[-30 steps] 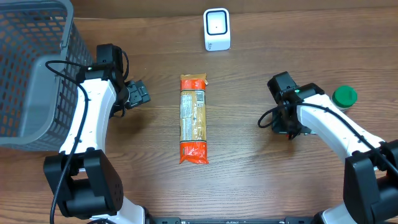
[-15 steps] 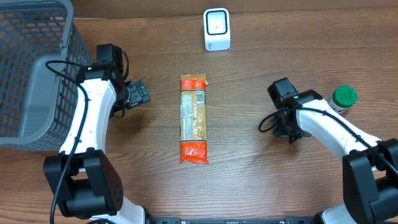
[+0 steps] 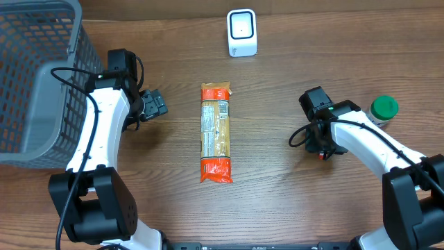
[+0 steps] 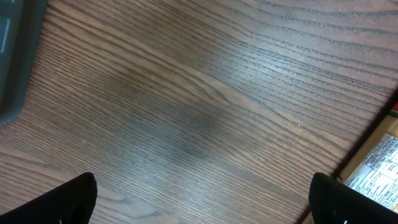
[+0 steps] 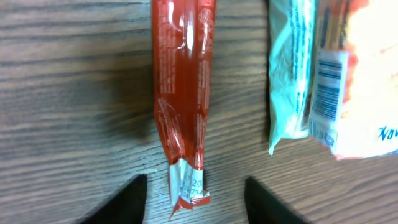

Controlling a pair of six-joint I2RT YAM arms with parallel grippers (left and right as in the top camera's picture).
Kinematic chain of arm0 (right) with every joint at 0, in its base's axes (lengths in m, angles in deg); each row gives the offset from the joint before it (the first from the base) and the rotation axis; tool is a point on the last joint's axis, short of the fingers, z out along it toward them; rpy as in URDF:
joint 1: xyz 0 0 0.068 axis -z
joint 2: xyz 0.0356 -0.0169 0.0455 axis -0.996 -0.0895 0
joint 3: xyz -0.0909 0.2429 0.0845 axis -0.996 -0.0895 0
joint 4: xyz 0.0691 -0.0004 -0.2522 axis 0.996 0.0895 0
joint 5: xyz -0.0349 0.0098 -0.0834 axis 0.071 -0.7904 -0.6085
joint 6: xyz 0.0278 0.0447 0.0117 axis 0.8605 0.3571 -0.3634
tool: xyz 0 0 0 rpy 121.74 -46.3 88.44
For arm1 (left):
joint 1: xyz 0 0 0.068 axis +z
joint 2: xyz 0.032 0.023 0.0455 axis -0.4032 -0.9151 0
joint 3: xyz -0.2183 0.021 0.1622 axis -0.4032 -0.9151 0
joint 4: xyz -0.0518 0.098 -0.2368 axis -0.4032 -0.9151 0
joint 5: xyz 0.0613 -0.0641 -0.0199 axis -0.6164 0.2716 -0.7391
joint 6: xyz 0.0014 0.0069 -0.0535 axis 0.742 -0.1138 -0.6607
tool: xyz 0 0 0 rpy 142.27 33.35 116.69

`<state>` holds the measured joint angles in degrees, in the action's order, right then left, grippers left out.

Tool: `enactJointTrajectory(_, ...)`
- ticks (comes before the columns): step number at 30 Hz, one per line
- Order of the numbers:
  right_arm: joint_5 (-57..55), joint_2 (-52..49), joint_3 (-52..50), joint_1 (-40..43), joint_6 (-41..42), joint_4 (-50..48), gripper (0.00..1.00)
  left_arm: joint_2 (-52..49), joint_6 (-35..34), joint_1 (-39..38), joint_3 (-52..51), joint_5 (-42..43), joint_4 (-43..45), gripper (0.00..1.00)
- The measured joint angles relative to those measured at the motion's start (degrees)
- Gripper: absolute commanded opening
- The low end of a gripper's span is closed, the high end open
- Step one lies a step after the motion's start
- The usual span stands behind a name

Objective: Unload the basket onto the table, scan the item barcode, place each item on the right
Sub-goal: 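Carry the red strip right and lower it beside the teal pack, then release the red strip and move the right gripper left to the spaghetti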

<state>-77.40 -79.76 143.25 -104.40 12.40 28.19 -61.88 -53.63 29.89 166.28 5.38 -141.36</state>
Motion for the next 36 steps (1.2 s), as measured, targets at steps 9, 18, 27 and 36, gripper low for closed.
enactJointTrajectory(9, 1.3, 0.0, 0.0, 0.0, -0.1, -3.5, 0.58, 0.0, 0.0, 0.0, 0.0, 0.0, 0.0, 1.00)
enactJointTrajectory(18, 6.8, 0.0, 0.0, 0.0, -0.1, -11.7, 0.19, 0.0, 0.0, 0.0, 0.0, 0.0, 0.0, 1.00)
enactJointTrajectory(27, 7.4, 0.0, -1.7, 0.0, 0.0, -19.5, 0.13, 0.0, 0.0, 0.0, 0.0, 0.0, 0.0, 0.99)
enactJointTrajectory(36, 5.3, 0.0, -8.9, 0.0, 0.0, -27.0, 0.11, 0.0, 0.0, 0.0, 0.0, 0.0, 0.0, 1.00)
